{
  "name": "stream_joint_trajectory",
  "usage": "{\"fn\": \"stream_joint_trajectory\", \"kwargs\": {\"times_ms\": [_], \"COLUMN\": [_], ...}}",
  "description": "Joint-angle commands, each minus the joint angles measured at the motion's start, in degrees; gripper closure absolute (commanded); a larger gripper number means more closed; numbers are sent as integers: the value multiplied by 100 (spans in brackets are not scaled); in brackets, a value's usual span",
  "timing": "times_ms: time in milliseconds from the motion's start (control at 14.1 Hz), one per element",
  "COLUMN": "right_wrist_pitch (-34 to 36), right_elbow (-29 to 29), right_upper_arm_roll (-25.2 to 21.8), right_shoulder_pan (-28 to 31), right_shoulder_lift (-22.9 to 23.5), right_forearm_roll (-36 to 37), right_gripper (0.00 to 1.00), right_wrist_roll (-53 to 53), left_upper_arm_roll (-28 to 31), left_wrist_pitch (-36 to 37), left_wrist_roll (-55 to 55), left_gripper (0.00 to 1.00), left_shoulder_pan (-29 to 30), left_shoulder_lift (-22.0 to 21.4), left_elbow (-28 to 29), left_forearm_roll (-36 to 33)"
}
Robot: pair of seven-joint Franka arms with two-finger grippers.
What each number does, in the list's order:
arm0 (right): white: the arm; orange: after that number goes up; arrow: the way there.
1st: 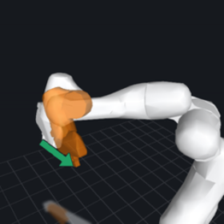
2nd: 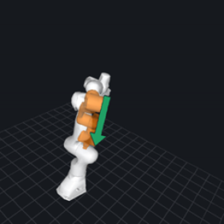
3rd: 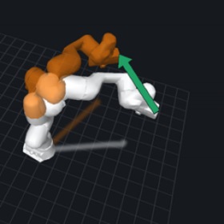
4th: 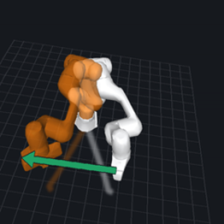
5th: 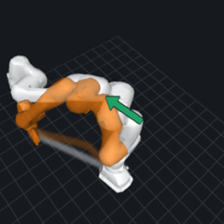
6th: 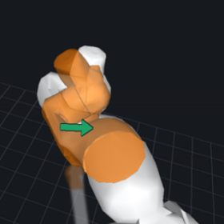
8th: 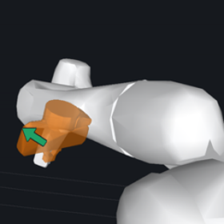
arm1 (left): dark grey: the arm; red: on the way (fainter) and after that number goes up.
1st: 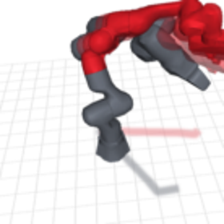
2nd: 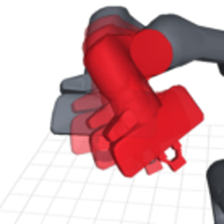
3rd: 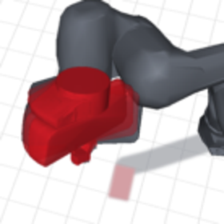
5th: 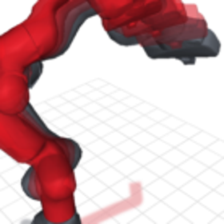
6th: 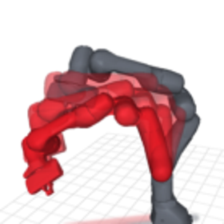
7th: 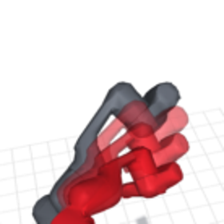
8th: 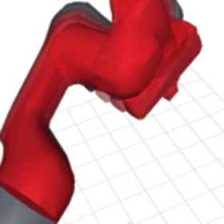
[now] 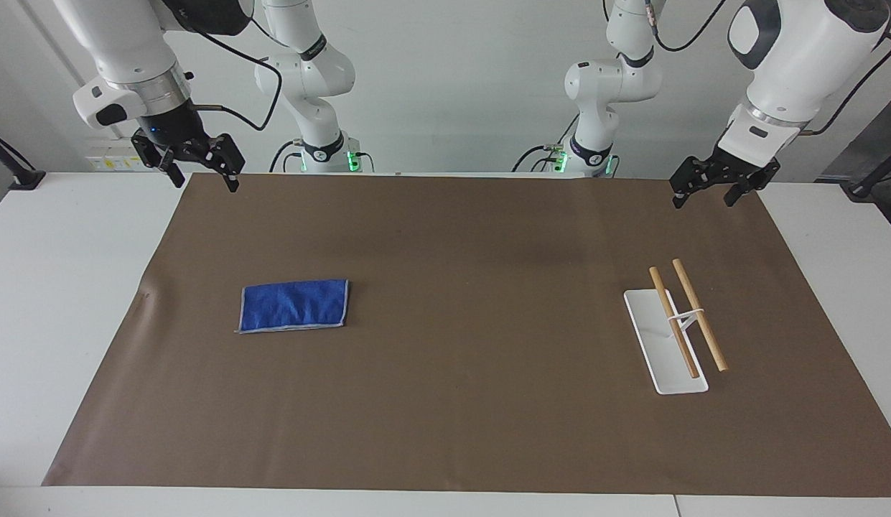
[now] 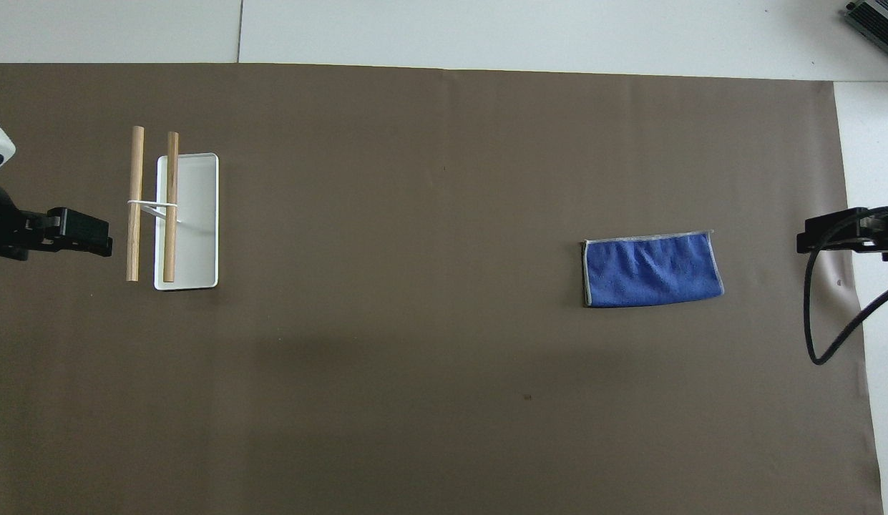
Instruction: Right arm passes towel to left arm to hang
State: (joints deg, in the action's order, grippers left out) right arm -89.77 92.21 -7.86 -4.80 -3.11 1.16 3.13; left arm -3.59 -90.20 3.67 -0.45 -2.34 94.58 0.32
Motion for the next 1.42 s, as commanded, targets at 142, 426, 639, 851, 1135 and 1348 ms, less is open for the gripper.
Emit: {"fn": "stream_joint_trajectory", "kwargs": {"times_ms": [142,426,639,851,1135,1348], "right_wrist_pitch": [3,12,12,21,3,-92], "right_elbow": [69,69,78,78,86,217], "right_upper_arm_roll": [22,13,21,30,30,30], "right_shoulder_pan": [76,94,94,50,41,32], "right_shoulder_lift": [-58,-67,-85,-85,-85,-128], "right_forearm_roll": [-28,-28,-28,-28,-10,-63], "right_gripper": [0,0,0,0,0,0], "right_wrist_roll": [-119,-84,-137,-76,-84,-84], "left_upper_arm_roll": [25,25,25,25,25,25], "left_wrist_pitch": [-33,-33,-33,-33,-33,-33], "left_wrist_roll": [2,2,2,2,2,2], "left_gripper": [0,0,0,0,0,0], "left_shoulder_pan": [10,19,10,19,10,10], "left_shoulder_lift": [-126,-126,-126,-126,-135,-126], "left_elbow": [140,149,140,140,149,149], "left_forearm_roll": [65,65,65,65,65,65]}}
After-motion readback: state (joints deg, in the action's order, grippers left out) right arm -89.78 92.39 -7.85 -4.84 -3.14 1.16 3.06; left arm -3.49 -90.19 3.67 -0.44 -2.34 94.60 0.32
